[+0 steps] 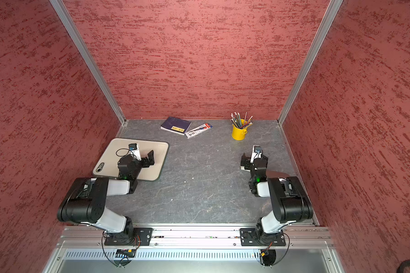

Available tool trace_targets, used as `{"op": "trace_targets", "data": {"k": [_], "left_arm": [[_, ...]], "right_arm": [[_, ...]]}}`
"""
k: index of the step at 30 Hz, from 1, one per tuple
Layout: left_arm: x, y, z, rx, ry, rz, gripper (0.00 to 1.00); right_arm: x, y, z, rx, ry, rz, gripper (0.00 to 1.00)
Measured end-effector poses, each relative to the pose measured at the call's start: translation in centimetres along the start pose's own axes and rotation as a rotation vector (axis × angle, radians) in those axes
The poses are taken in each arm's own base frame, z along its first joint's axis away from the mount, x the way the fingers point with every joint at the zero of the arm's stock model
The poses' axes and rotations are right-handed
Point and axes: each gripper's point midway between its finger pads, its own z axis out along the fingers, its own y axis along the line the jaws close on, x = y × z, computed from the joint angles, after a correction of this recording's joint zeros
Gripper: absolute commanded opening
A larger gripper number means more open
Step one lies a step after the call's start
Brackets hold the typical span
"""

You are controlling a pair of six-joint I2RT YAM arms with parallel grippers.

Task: Align the knife with the edge of the cutting board
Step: Move the work surface to the center of the board.

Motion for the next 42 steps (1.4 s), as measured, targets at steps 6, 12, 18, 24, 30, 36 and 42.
{"op": "trace_targets", "data": {"k": [6,12,18,24,30,36,42], "left_arm": [[0.0,0.0,0.0,0.000,0.000,0.000,1.00],[0.0,0.0,0.0,0.000,0.000,0.000,1.00],[0.0,0.0,0.0,0.000,0.000,0.000,1.00],[0.0,0.0,0.0,0.002,0.000,-0.001,1.00],[0.0,0.1,0.0,0.008,0.001,-0.004,1.00],[-3.9,2.3,-1.6,-0.140,-0.015,-0.078,1.00],[-11.7,9.3,-4.8,-0.364,-0.126,-0.543,1.00]], "right_arm": [[0.0,0.1,0.0,-0.003,0.000,0.000,0.98],[0.0,0.1,0.0,-0.007,0.000,0.000,0.98],[0.0,0.2,0.0,-0.009,0.000,0.000,0.98],[0.0,0.2,0.0,-0.009,0.000,0.000,0.98],[0.0,0.2,0.0,-0.009,0.000,0.000,0.99],[-2.4,-0.3,-1.4,0.045,-0.037,-0.001,0.98],[-9.1,-7.7,-5.8,0.430,-0.105,0.586,0.98]]}}
